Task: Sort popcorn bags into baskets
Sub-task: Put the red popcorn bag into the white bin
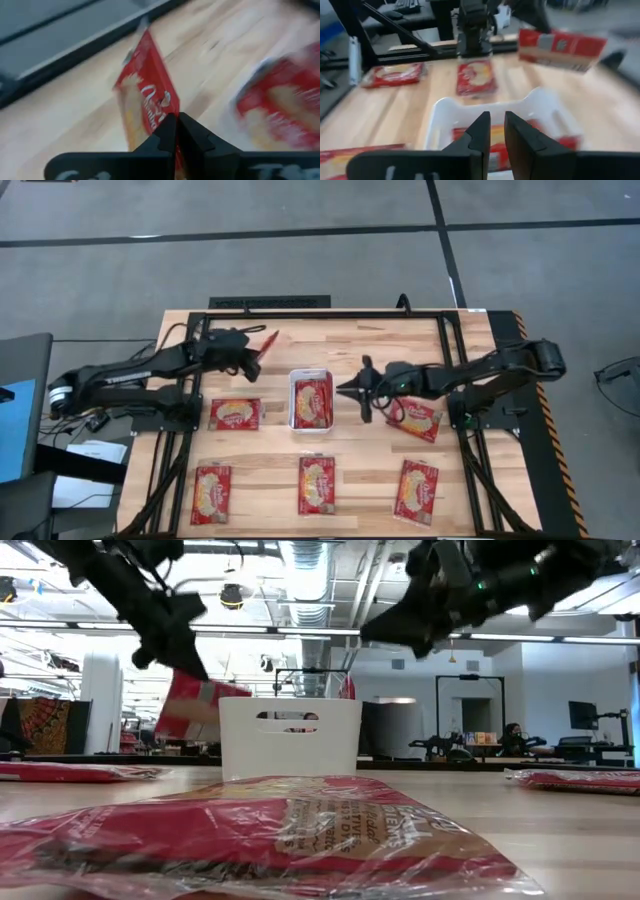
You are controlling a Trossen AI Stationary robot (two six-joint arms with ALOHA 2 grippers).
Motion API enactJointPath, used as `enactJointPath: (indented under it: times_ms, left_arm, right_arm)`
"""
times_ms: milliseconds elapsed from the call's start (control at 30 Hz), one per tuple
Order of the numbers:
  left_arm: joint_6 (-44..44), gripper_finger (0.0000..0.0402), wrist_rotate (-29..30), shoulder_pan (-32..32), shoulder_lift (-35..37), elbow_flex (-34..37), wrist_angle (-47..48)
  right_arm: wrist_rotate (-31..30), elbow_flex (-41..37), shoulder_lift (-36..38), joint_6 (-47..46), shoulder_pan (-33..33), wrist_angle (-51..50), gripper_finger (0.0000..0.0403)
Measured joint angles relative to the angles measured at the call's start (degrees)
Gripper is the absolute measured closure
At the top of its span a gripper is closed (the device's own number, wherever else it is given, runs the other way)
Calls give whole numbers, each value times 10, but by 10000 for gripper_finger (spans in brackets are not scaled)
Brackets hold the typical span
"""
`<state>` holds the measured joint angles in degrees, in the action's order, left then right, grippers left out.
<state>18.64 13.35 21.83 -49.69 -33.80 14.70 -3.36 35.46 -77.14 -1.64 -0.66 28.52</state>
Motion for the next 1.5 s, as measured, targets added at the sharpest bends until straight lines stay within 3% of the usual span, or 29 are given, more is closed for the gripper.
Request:
enactJointPath:
  times_ms: [167,400,567,700,800,867,933,1167,1267,1500]
  left_arm:
    - [0,401,-15,-40,24,0,-72]
    - [-24,401,-10,-112,0,0,-202]
    - [-53,401,25,-144,-1,-1,-210]
    - [-46,401,46,-155,6,-1,-130]
    - [-34,392,114,-158,3,-1,-27]
    - [-20,375,178,-156,-13,0,38]
    - [-7,348,201,-149,-26,9,89]
    - [-73,223,98,-135,-103,63,-21]
    - [-111,179,91,-135,-145,74,-68]
    - [-173,128,79,-110,-241,76,-114]
  right_arm:
    - [1,87,17,194,-17,-115,306]
    - [-13,288,-58,342,-33,-300,221]
    - [-17,409,-116,354,-47,-421,182]
    - [-39,445,-134,293,-52,-498,182]
    - [-42,445,-132,265,-56,-518,195]
    - [-43,445,-132,244,-55,-533,204]
    - [-42,445,-129,225,-55,-540,214]
    - [-41,445,-129,209,-55,-544,239]
    - [-40,445,-129,205,-55,-548,244]
    - [-38,445,-129,192,-55,-571,244]
